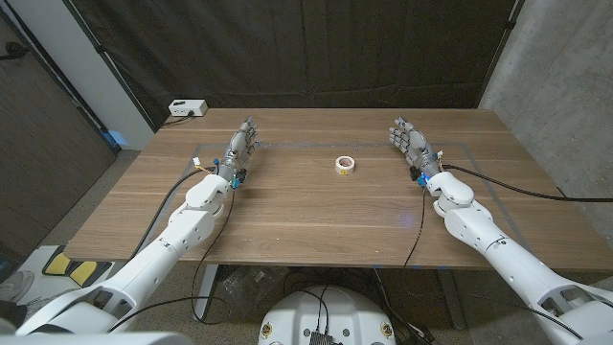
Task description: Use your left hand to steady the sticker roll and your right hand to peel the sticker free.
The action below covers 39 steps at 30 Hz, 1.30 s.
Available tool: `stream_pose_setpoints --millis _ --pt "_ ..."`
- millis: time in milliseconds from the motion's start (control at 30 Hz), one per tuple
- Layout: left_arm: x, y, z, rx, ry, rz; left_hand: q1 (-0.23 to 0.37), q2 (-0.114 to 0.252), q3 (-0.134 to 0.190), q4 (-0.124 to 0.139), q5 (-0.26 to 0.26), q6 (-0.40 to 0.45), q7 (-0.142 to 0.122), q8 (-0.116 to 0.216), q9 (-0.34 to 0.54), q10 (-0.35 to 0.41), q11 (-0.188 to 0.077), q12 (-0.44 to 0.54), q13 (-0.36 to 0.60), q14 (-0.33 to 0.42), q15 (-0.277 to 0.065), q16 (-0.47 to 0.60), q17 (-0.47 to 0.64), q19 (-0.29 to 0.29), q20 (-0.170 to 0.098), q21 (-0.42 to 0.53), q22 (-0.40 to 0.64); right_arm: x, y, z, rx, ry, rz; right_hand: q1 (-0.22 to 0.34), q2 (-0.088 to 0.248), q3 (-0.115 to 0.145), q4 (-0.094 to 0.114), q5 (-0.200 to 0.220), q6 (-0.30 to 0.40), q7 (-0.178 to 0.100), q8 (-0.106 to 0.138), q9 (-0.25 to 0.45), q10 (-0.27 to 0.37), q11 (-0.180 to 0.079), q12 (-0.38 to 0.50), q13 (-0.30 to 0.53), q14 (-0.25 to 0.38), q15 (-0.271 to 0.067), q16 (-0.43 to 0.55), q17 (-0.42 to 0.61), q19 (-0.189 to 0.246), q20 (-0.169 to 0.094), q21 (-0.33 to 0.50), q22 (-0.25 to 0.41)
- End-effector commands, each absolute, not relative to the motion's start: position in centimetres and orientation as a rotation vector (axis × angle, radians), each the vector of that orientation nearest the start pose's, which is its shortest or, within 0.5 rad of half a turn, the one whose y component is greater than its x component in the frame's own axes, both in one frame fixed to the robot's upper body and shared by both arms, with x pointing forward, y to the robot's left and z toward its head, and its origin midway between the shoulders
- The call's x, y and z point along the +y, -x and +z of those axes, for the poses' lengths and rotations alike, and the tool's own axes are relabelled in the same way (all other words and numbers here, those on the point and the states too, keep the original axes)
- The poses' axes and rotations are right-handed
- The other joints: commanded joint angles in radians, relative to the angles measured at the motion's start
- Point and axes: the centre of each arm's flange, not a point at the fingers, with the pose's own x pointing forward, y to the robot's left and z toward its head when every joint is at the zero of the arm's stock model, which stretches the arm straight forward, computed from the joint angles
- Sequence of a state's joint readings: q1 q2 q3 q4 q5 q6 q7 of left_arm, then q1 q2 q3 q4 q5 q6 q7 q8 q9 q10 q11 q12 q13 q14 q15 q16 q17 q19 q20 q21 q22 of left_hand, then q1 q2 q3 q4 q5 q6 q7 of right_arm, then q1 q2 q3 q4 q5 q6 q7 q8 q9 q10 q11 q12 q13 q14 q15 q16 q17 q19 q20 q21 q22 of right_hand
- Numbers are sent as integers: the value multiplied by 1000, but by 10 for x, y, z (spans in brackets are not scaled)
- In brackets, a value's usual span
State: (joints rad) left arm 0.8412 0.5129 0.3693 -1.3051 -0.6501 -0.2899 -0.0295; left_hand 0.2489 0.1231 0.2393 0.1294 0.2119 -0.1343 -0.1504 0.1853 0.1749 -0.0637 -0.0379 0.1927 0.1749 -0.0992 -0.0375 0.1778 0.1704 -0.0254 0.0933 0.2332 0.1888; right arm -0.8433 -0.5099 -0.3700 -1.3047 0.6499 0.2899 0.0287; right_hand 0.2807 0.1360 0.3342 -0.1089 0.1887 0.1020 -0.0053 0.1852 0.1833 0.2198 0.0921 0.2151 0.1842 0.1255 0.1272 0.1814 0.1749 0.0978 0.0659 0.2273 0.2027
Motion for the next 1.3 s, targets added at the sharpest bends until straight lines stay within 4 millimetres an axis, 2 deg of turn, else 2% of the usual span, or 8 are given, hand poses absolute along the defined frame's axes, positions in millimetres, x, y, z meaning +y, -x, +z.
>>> stream_pose_setpoints --millis 33,267,433,767,800,933,1067,1300 --pt "292 -650 -23 -604 19 -199 10 1 8 -3 4 -6 -4 0 4 -16 -5 3 5 -14 -3 4 5 -1 2 4 5 -288 -651 -29 -596 -45 205 8 1 7 0 5 8 -2 6 2 9 0 4 5 1 6 4 3 9 0 5 3" --pt "291 -647 -8 -601 -125 -191 22 10 16 -9 4 4 4 5 4 -12 -4 4 5 -13 -5 3 4 0 -6 3 4 -289 -651 -31 -596 -52 206 8 1 7 1 6 9 -1 6 2 9 0 4 5 1 8 4 3 9 1 5 3" --pt "288 -643 11 -613 -292 -186 58 10 31 -33 -1 24 12 11 4 2 0 9 5 -6 26 4 2 -2 7 -1 3 -290 -651 -32 -599 -58 207 8 1 6 1 6 10 -1 6 2 9 0 4 5 1 9 4 3 9 2 5 3" --pt "273 -637 44 -653 -591 -199 100 10 48 -62 -8 37 24 12 5 7 -2 8 5 -6 33 3 2 -2 14 -4 2 -293 -648 -36 -603 -67 204 7 1 6 2 5 13 0 7 2 12 3 5 5 3 10 4 3 9 3 5 3" --pt "272 -636 46 -657 -623 -202 108 10 51 -67 -10 37 32 12 5 5 4 7 5 -8 38 2 2 -4 21 -5 2 -293 -648 -36 -603 -67 203 7 1 6 2 5 13 -1 8 2 12 2 5 5 3 10 4 3 9 3 5 3" --pt "265 -632 58 -685 -760 -226 140 7 63 -90 -15 74 20 22 6 15 -6 10 6 -13 30 1 2 -7 14 -9 1 -294 -647 -37 -606 -71 202 6 0 5 2 5 13 -1 7 2 13 2 5 5 4 9 5 3 9 2 5 3" --pt "258 -627 69 -701 -864 -239 155 3 67 -101 -18 85 14 23 6 19 -13 10 6 -15 23 0 2 -8 10 -10 1 -294 -647 -37 -609 -73 204 6 0 5 2 5 13 -1 7 2 15 4 6 5 8 12 6 3 9 6 5 3" --pt "248 -617 87 -726 -992 -253 174 -4 70 -117 -22 93 17 22 6 30 -18 13 6 -3 23 5 2 -5 11 -10 1 -294 -646 -36 -617 -76 209 5 -1 4 2 5 15 -3 8 2 17 4 6 5 9 12 6 3 9 8 5 3"
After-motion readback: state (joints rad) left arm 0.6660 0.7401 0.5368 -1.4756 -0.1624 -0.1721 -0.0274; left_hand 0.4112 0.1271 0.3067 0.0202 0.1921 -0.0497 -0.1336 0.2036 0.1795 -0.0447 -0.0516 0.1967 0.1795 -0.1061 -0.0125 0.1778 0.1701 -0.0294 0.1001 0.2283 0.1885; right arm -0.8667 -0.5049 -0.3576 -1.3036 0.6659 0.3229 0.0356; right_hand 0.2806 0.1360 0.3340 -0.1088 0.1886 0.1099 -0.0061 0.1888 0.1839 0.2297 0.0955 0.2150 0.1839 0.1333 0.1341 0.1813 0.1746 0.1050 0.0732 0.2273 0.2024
